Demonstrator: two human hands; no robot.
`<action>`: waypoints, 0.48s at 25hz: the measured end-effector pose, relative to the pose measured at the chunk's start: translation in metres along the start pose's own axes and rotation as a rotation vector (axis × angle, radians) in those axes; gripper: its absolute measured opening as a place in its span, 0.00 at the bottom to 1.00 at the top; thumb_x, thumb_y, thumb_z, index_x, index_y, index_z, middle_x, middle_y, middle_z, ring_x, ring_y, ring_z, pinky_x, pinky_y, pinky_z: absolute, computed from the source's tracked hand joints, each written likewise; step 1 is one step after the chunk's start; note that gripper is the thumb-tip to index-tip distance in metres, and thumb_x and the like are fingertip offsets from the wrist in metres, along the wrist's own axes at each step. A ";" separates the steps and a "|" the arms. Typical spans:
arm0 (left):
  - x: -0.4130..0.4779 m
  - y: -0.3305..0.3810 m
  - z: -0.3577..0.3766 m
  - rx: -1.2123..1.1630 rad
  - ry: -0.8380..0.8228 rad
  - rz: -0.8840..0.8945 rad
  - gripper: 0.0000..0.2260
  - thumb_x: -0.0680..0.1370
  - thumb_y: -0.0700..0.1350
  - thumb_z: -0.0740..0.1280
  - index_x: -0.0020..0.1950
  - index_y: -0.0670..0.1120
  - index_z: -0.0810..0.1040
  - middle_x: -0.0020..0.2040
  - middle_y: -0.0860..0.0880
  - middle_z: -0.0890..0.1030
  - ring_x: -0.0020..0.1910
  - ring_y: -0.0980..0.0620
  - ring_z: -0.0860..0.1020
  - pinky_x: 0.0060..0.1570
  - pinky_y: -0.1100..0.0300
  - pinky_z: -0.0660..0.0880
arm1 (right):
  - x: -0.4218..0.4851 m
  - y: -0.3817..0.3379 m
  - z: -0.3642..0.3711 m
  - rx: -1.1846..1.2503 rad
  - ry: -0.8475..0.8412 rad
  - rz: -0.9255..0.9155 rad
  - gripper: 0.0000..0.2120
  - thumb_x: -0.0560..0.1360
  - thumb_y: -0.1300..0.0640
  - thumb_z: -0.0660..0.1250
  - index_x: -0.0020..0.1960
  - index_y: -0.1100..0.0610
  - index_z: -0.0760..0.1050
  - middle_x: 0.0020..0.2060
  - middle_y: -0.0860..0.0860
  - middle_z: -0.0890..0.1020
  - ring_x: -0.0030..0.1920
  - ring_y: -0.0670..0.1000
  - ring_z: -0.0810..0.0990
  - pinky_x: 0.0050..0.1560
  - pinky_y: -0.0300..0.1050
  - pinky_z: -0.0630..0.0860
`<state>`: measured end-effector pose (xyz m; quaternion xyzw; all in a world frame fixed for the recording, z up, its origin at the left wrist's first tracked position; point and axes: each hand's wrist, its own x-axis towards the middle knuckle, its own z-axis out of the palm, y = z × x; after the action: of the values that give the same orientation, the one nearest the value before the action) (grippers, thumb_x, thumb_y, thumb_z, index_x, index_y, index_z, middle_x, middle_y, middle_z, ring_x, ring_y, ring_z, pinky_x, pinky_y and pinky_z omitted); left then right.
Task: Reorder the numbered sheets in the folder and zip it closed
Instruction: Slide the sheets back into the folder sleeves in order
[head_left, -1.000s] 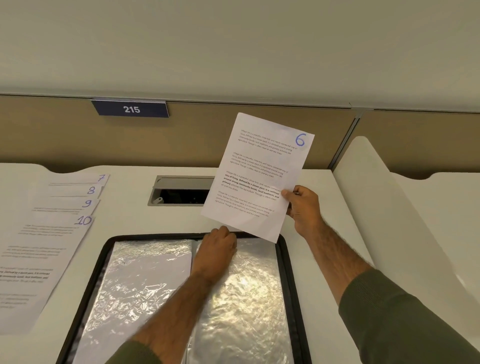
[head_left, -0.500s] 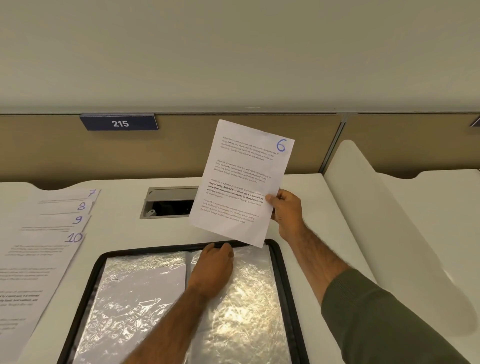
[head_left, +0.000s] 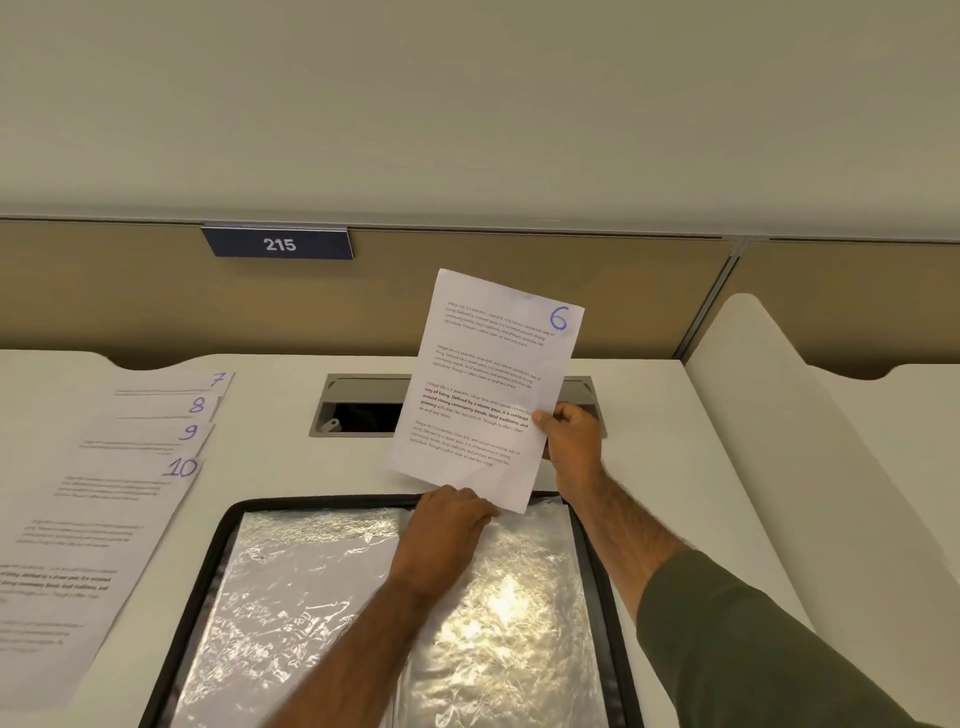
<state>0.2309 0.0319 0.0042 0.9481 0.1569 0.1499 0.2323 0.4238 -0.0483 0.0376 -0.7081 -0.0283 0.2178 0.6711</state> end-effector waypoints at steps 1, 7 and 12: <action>0.000 0.000 0.000 -0.014 0.000 0.010 0.10 0.82 0.46 0.65 0.56 0.56 0.85 0.48 0.59 0.83 0.50 0.58 0.77 0.56 0.58 0.71 | 0.001 0.000 0.001 -0.003 0.009 -0.001 0.03 0.77 0.64 0.70 0.44 0.59 0.80 0.44 0.55 0.86 0.43 0.55 0.83 0.50 0.64 0.81; 0.002 0.001 -0.002 -0.023 0.002 0.037 0.10 0.82 0.45 0.65 0.56 0.57 0.85 0.50 0.59 0.83 0.52 0.58 0.76 0.57 0.59 0.70 | 0.003 -0.012 0.008 -0.030 -0.012 -0.024 0.04 0.78 0.62 0.70 0.44 0.58 0.80 0.46 0.56 0.86 0.46 0.59 0.85 0.49 0.64 0.82; 0.006 0.000 -0.006 -0.038 0.016 -0.008 0.09 0.83 0.46 0.64 0.58 0.55 0.83 0.51 0.59 0.83 0.52 0.57 0.75 0.57 0.60 0.69 | -0.002 -0.020 -0.005 -0.141 -0.041 -0.088 0.08 0.78 0.65 0.69 0.40 0.57 0.79 0.41 0.54 0.85 0.40 0.53 0.82 0.42 0.52 0.82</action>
<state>0.2342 0.0366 0.0104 0.9416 0.1597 0.1593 0.2499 0.4284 -0.0515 0.0572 -0.7470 -0.0882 0.1999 0.6280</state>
